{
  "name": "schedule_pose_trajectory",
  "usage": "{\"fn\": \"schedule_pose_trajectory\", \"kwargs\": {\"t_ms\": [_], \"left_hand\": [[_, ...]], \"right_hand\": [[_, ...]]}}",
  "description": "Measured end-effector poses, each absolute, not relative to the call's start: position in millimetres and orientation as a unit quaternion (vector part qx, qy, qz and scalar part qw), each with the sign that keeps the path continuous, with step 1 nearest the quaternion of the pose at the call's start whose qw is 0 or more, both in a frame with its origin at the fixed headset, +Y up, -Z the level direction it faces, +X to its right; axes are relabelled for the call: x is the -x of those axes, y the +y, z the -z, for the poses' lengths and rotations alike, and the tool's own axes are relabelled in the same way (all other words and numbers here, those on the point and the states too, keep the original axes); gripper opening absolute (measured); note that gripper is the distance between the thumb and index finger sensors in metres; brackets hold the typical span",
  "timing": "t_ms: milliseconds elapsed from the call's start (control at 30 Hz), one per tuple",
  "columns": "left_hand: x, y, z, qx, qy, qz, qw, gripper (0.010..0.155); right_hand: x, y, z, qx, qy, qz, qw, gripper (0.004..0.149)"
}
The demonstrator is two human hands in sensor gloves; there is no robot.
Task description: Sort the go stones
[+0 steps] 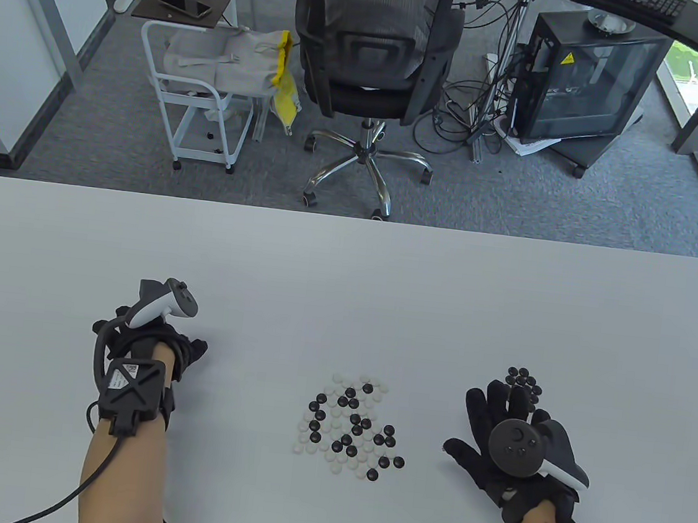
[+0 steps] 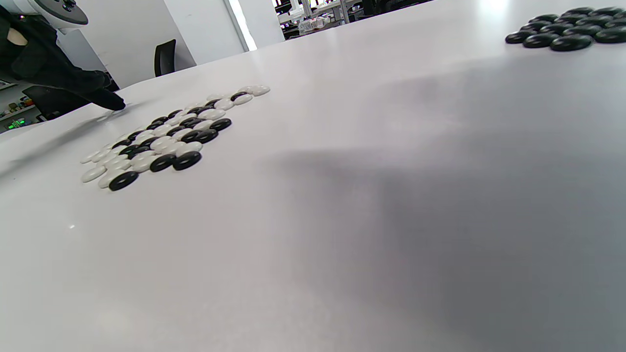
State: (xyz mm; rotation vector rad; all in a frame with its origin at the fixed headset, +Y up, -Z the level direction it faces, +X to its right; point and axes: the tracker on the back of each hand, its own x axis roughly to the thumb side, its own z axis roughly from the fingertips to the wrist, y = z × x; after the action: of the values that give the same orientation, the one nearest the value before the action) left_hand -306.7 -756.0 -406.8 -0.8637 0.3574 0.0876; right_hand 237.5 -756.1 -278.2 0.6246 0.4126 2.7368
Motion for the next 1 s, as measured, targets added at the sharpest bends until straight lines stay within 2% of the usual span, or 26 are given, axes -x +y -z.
{"fn": "schedule_pose_trajectory", "kwargs": {"t_ms": [167, 233, 333, 500, 600, 733, 1000], "left_hand": [[297, -745, 408, 0.402, 0.149, -0.038, 0.902, 0.072], [285, -737, 410, 0.398, 0.115, -0.039, 0.909, 0.071], [256, -725, 411, 0.404, 0.031, -0.092, 0.91, 0.071], [193, -713, 407, 0.385, -0.08, -0.051, 0.918, 0.068], [156, -715, 403, 0.386, -0.135, -0.022, 0.912, 0.068], [118, -727, 401, 0.395, -0.182, -0.033, 0.9, 0.069], [81, -759, 405, 0.418, -0.19, -0.037, 0.887, 0.071]], "right_hand": [[-237, -756, 278, -0.219, 0.144, -0.953, 0.153, 0.087], [-237, -756, 278, -0.219, 0.144, -0.953, 0.153, 0.086], [-237, -756, 278, -0.22, 0.146, -0.953, 0.152, 0.086], [-236, -757, 278, -0.22, 0.147, -0.952, 0.152, 0.086], [-235, -757, 278, -0.223, 0.145, -0.952, 0.154, 0.086], [-234, -757, 279, -0.224, 0.145, -0.951, 0.155, 0.086], [-232, -757, 278, -0.229, 0.142, -0.95, 0.157, 0.086]]}}
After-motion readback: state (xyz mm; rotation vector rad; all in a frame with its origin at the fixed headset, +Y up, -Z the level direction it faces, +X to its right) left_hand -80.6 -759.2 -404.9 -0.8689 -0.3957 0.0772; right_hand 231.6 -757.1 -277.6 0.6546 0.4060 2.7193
